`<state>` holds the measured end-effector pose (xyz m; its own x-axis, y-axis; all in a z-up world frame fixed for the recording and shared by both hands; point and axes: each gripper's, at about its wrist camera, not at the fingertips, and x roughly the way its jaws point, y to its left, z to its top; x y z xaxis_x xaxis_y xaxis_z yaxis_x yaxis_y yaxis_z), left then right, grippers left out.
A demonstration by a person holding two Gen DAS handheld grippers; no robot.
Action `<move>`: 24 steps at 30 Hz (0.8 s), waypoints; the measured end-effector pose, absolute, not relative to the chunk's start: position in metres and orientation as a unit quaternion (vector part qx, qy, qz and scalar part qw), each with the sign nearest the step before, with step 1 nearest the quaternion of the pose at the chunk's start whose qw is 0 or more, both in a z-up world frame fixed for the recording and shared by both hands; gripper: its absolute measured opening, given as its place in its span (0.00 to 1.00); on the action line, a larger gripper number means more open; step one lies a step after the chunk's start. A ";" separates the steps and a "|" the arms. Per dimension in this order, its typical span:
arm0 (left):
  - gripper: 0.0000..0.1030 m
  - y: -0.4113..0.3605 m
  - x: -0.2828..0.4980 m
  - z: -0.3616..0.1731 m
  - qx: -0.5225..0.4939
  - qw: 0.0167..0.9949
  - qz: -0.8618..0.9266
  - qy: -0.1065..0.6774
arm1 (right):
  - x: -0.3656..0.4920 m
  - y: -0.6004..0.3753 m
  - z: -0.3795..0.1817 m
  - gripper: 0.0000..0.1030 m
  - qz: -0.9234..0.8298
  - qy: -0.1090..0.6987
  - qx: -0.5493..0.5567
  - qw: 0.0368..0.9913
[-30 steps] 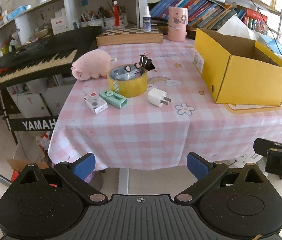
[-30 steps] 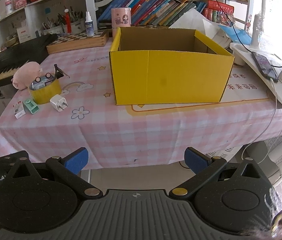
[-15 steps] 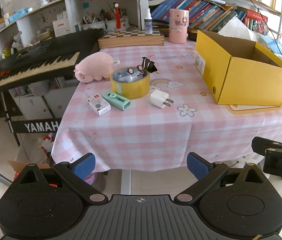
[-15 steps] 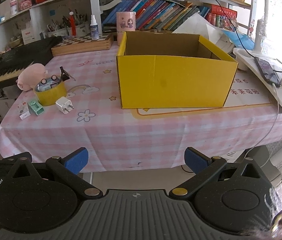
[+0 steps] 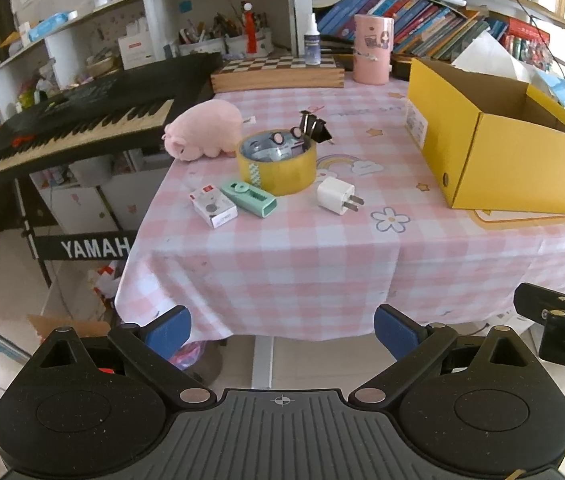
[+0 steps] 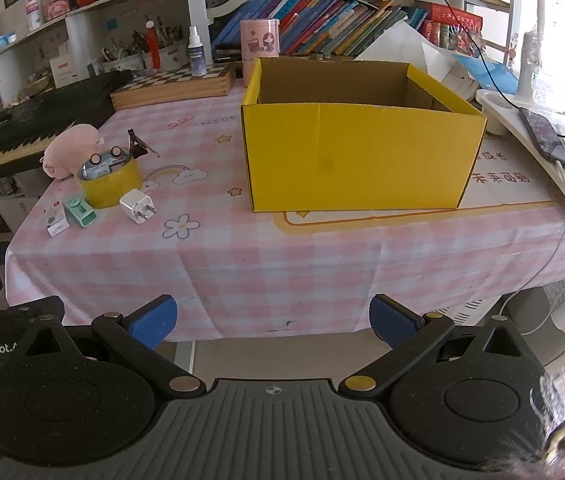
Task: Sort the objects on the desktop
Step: 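Move both tools toward the small items beside the yellow tape roll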
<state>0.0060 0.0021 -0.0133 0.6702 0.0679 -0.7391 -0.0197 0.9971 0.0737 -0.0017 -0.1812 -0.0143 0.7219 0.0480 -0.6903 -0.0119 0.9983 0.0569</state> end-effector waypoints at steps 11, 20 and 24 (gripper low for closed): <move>0.97 0.000 0.004 -0.010 0.031 0.916 0.017 0.399 | 0.000 -0.180 -0.013 1.00 0.021 0.370 0.020 0.929; 0.97 -0.001 0.003 -0.008 0.034 0.919 0.013 0.392 | -0.005 -0.178 -0.008 1.00 0.027 0.356 0.020 0.934; 0.97 0.001 0.003 -0.008 0.032 0.921 0.007 0.389 | -0.006 -0.176 -0.007 1.00 0.023 0.354 0.018 0.935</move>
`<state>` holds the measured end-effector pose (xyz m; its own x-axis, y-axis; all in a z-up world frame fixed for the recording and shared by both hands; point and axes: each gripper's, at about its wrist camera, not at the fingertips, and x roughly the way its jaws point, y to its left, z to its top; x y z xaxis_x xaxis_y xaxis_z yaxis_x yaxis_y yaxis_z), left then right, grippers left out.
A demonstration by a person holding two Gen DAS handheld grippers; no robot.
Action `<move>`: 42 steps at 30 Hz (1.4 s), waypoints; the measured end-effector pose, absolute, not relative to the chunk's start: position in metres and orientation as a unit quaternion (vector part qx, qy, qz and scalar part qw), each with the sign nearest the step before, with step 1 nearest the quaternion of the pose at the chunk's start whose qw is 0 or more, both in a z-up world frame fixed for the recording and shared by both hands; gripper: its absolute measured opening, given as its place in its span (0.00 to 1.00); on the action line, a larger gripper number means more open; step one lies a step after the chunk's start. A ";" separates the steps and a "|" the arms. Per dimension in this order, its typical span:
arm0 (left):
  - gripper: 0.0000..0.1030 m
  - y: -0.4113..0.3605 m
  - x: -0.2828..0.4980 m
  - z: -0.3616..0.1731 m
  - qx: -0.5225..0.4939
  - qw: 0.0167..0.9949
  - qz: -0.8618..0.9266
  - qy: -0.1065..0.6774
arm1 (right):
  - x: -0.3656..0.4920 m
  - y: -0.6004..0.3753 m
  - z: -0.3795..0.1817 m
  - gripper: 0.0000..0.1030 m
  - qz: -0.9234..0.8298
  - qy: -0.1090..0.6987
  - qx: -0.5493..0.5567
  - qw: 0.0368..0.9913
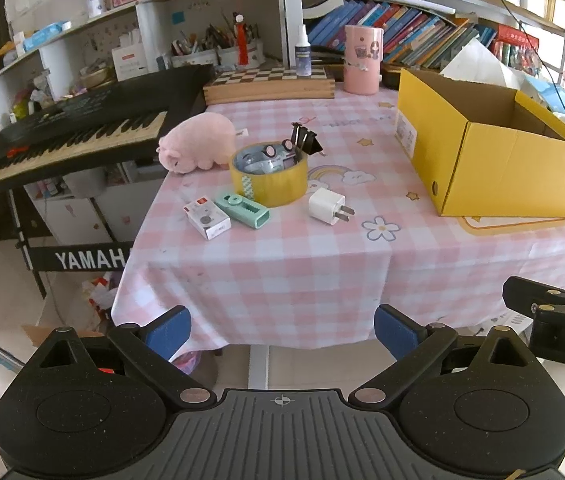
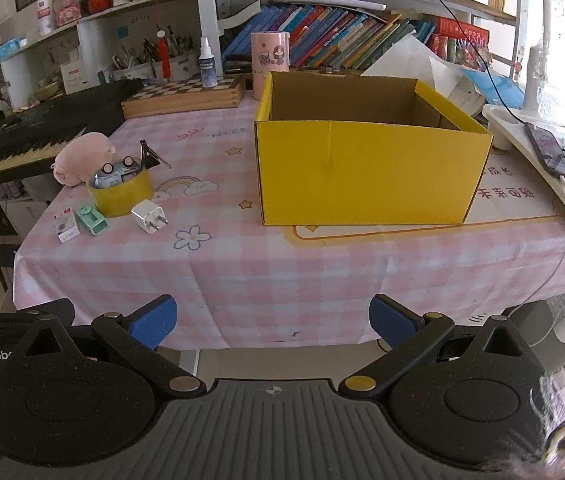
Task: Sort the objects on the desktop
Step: 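Move both tools toward the small items beside the yellow tape roll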
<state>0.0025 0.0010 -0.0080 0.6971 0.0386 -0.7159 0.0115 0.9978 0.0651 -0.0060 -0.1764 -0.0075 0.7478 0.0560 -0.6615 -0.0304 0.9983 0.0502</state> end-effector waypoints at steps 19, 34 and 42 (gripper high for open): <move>0.97 0.006 0.004 -0.007 0.022 0.923 0.008 0.385 | -0.008 -0.177 -0.001 1.00 0.032 0.338 0.036 0.940; 0.97 0.009 0.004 -0.007 0.035 0.926 0.018 0.376 | -0.006 -0.172 -0.002 1.00 0.035 0.325 0.025 0.945; 0.97 0.014 0.003 -0.005 0.032 0.928 0.023 0.371 | -0.004 -0.169 -0.003 0.97 0.068 0.331 0.042 0.940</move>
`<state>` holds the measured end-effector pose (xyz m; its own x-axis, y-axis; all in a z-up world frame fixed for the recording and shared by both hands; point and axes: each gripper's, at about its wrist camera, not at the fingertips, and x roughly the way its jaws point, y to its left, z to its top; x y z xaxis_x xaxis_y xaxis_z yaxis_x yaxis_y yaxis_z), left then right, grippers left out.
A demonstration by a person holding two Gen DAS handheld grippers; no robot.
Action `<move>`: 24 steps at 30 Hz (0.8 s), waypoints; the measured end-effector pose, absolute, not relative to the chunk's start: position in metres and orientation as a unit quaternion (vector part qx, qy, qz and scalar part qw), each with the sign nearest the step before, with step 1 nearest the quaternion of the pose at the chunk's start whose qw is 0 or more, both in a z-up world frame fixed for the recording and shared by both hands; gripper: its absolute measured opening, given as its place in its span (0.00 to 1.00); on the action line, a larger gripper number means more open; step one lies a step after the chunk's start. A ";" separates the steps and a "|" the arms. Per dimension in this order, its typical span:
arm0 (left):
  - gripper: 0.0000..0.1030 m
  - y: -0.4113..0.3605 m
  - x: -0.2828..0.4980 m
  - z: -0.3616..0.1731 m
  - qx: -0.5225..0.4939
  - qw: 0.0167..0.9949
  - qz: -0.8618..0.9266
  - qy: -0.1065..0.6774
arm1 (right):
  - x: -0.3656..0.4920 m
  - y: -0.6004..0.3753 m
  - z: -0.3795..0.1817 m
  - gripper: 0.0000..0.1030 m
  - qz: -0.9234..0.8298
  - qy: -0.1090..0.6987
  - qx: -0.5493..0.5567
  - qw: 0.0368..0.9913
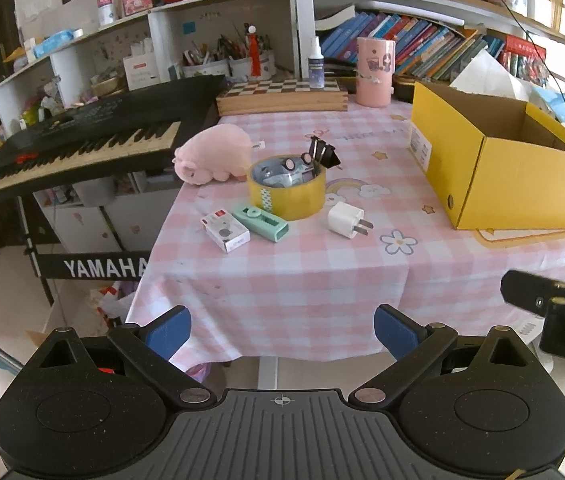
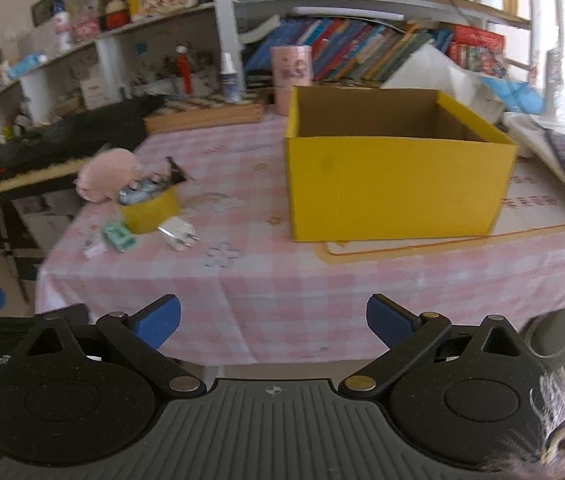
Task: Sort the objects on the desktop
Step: 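Move both tools toward the small items beside the yellow tape roll, then grasp the white charger plug with the right tool while the left tool grasps the white card box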
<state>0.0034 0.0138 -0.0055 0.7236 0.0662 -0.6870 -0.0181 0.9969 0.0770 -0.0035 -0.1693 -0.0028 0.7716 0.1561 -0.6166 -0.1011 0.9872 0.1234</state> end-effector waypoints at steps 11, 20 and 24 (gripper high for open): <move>0.97 0.020 0.001 -0.004 0.022 0.931 0.021 0.365 | -0.005 -0.160 0.003 0.97 0.068 0.303 0.003 0.951; 0.97 0.032 -0.003 -0.005 0.008 0.929 0.022 0.371 | -0.010 -0.144 0.000 0.97 0.098 0.325 0.004 0.941; 0.97 0.037 -0.004 -0.005 -0.001 0.928 0.025 0.373 | -0.010 -0.139 0.003 0.97 0.110 0.326 0.003 0.939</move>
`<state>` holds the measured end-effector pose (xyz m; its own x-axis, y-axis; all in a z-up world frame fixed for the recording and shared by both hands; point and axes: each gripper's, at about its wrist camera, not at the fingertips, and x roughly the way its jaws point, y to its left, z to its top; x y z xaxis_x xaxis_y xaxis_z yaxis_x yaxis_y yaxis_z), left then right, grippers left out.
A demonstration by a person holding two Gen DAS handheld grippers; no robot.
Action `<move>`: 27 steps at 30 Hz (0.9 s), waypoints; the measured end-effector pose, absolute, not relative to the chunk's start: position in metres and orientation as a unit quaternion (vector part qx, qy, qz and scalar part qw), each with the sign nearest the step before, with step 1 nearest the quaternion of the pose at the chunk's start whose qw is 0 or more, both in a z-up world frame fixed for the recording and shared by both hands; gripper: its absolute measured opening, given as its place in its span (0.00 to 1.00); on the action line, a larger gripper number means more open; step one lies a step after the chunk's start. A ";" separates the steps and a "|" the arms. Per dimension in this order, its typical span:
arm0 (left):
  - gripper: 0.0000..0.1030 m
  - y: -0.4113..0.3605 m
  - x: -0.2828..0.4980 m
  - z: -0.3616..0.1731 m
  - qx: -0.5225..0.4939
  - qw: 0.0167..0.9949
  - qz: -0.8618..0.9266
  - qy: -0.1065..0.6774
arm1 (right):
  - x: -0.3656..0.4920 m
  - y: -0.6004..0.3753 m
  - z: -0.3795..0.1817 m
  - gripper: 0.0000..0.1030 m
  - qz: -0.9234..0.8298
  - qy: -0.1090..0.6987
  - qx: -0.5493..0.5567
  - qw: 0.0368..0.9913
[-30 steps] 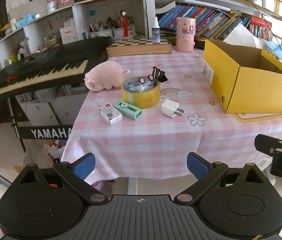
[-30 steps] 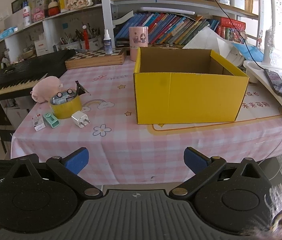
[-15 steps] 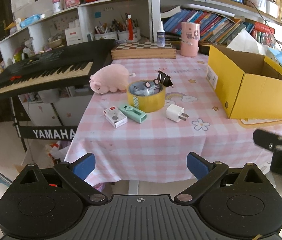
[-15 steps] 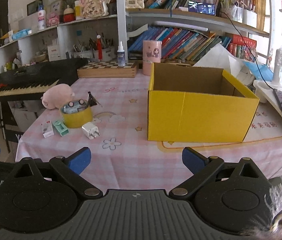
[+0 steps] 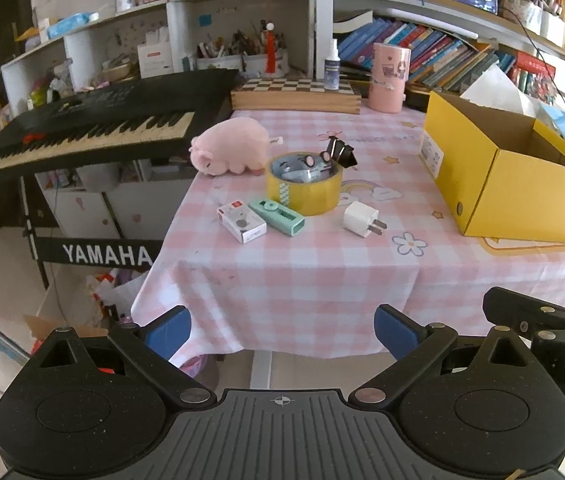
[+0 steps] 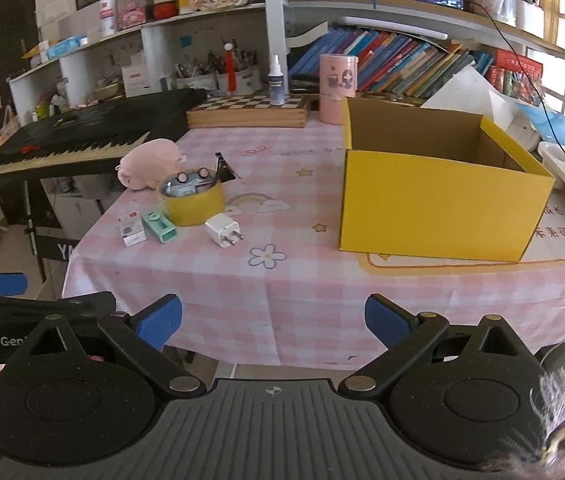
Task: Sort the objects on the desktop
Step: 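Grasp the white charger plug with the right tool while the left tool grasps the white card box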
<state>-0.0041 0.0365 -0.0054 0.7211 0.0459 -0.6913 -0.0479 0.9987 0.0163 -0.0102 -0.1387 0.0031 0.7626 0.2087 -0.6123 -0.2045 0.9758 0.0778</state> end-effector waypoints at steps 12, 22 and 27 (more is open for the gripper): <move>0.96 0.054 0.000 -0.009 -0.040 0.924 0.051 0.377 | 0.011 -0.124 0.002 0.94 0.147 0.346 -0.007 0.927; 0.95 0.072 0.036 -0.017 -0.070 0.917 0.093 0.383 | 0.065 -0.108 -0.008 0.75 0.182 0.363 -0.032 0.913; 0.91 0.077 0.063 -0.019 -0.079 0.916 0.105 0.380 | 0.096 -0.098 -0.017 0.64 0.196 0.377 -0.056 0.903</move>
